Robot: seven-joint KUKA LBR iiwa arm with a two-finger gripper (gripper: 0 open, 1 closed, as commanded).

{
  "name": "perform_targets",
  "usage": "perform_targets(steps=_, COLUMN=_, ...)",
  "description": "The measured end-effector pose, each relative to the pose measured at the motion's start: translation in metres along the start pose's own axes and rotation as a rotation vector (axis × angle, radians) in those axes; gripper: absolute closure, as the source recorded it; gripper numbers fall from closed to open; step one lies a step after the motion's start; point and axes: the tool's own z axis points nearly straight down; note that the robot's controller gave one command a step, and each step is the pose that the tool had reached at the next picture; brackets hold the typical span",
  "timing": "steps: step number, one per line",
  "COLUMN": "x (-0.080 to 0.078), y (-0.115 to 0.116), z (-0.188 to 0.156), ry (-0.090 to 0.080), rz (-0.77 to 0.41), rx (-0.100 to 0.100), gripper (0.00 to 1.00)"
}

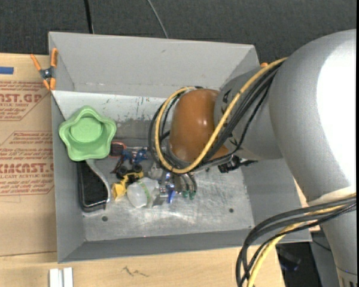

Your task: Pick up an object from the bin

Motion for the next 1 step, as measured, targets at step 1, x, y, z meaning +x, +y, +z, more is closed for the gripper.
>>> perform_targets(steps=1, x=-0.0001, y=0.0, z=0.0001, ry=-0.001, rz=0.0, rx=0.0, gripper=1.0)
